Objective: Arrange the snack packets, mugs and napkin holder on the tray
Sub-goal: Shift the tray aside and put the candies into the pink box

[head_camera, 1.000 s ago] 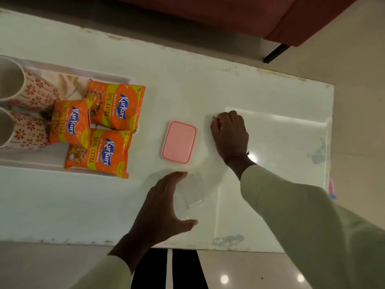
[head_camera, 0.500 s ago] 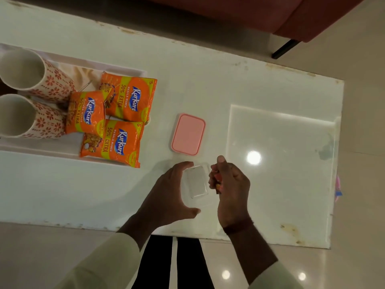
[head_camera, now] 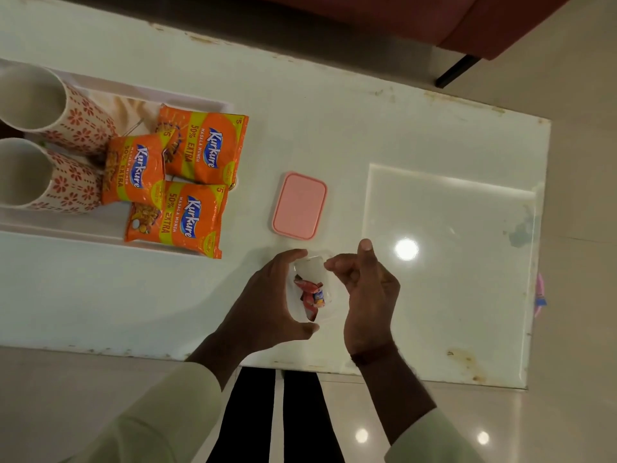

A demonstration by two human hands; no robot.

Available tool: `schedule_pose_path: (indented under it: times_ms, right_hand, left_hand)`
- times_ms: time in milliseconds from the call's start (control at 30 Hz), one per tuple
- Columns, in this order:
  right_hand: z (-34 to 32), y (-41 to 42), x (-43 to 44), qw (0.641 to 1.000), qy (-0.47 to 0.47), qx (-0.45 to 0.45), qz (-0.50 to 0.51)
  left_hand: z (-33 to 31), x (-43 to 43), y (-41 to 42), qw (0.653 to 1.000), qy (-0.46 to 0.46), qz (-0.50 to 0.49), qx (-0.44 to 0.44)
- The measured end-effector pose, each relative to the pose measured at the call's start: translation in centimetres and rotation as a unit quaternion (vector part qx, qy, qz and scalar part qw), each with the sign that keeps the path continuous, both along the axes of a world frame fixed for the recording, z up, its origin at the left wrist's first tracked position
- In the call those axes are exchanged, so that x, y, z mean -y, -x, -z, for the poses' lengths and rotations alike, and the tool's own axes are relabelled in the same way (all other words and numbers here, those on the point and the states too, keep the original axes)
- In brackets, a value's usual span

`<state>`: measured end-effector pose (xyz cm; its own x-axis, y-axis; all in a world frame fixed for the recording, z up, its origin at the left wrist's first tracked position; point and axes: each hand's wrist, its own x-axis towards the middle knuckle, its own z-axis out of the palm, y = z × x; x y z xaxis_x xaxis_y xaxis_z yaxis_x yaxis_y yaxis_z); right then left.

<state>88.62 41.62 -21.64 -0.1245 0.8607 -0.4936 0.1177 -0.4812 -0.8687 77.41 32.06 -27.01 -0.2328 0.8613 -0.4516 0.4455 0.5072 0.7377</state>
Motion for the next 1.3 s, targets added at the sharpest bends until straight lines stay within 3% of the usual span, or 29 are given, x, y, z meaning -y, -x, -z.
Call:
schedule_pose_path:
  times_ms: [133, 200, 267, 367, 433, 600, 667, 800, 933, 1033, 1300]
  right_hand:
    - [0.2, 1.6, -2.6, 0.997, -0.044, 0.056, -0.038]
    - [0.6, 2.8, -4.1, 0.977, -0.083, 0.147, -0.127]
    - [1.3, 4.0, -5.6, 0.927, -0.132, 0.245, -0.252]
    - [2.9, 6.0, -7.5, 0.809, -0.204, 0.346, -0.429]
    - [3.8, 7.2, -8.2, 0.745, -0.23, 0.382, -0.496]
    - [4.4, 8.7, -9.5, 0.691, -0.253, 0.421, -0.53]
    - [4.1, 8.6, -10.2, 0.701, -0.215, 0.423, -0.532]
    - [2.4, 7.2, -11.5, 0.79, -0.132, 0.343, -0.491]
    - [0.5, 4.8, -11.0, 0.861, -0.134, 0.251, -0.421]
    - [-1.0, 2.8, -9.2, 0.85, -0.247, 0.247, -0.394]
    - [-0.9, -2.6, -1.9, 0.751, -0.444, 0.264, -0.412]
  left_hand:
    - [0.1, 0.1, 0.0, 1.0, 0.005, -0.003, 0.0]
    - [0.1, 0.2, -0.1, 1.0, 0.004, -0.006, 0.0]
    - [0.1, 0.3, -0.1, 1.0, 0.006, -0.006, 0.004]
    - [0.3, 0.5, -0.2, 1.0, 0.002, -0.007, 0.012]
    - [0.3, 0.6, -0.2, 1.0, -0.003, -0.009, 0.016]
    - [-0.1, 0.6, 0.2, 0.999, -0.013, -0.008, 0.031]
    - [-0.3, 0.5, 0.4, 1.0, -0.011, -0.001, 0.029]
    - [-0.3, -0.2, 1.4, 0.999, 0.0, 0.032, -0.001]
    - [0.1, -0.5, 1.9, 0.999, 0.023, 0.026, 0.034]
    - [0.2, -0.6, 2.1, 0.999, 0.02, 0.021, 0.04]
    - [0.0, -0.7, 2.3, 0.998, 0.028, 0.021, 0.042]
